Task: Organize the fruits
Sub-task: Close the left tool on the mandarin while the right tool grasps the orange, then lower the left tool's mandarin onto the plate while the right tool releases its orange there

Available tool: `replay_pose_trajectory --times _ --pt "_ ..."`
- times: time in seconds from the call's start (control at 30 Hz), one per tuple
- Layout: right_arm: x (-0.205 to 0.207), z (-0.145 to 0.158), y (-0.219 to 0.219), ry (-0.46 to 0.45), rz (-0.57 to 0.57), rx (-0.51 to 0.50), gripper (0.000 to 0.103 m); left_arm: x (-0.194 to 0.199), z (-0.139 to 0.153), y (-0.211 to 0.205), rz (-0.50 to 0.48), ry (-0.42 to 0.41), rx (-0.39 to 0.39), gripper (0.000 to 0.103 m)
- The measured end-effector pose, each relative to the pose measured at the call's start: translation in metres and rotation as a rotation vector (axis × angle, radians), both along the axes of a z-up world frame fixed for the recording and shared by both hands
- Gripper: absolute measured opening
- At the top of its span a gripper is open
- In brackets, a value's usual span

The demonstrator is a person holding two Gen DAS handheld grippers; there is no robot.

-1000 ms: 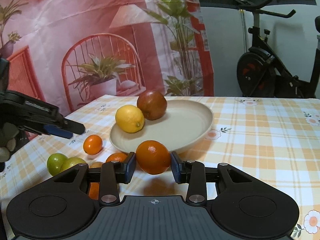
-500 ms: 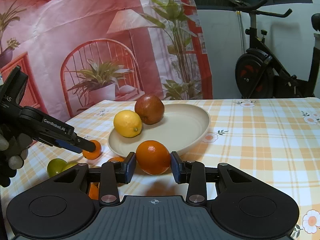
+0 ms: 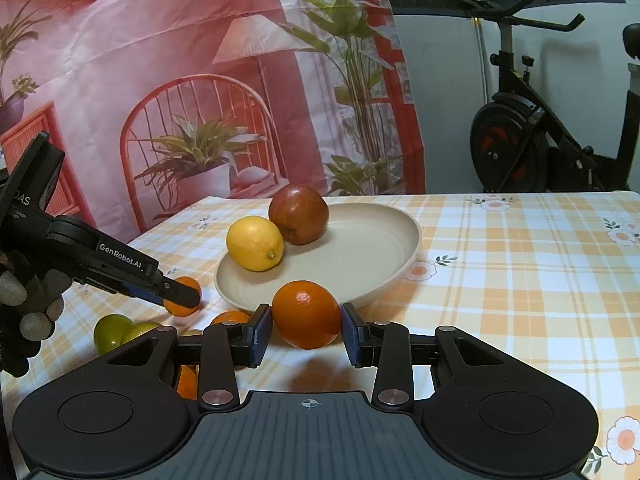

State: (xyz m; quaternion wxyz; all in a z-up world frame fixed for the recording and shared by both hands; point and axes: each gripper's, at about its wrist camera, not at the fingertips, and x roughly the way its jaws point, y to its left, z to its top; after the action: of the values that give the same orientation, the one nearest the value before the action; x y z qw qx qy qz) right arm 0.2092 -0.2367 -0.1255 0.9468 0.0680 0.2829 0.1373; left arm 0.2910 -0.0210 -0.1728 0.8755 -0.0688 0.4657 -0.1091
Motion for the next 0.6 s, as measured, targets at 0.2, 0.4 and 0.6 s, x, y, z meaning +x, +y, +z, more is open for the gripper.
replay_pose_trajectory --times 0.2,0.4,0.6 --pt "-0.002 0.000 -0.001 -0.016 -0.006 0.001 0.034 -0.006 0.013 0.004 0.004 -0.047 -0.016 0.036" --pt "-0.002 0.001 -0.002 -0.027 -0.013 -0.007 0.034 -0.009 0.033 -0.009 -0.045 -0.116 -0.022 0.036" --pt "0.007 0.004 -0.016 -0.031 -0.060 0.020 0.034 -0.010 0.035 -0.036 -0.127 -0.140 0.002 0.036"
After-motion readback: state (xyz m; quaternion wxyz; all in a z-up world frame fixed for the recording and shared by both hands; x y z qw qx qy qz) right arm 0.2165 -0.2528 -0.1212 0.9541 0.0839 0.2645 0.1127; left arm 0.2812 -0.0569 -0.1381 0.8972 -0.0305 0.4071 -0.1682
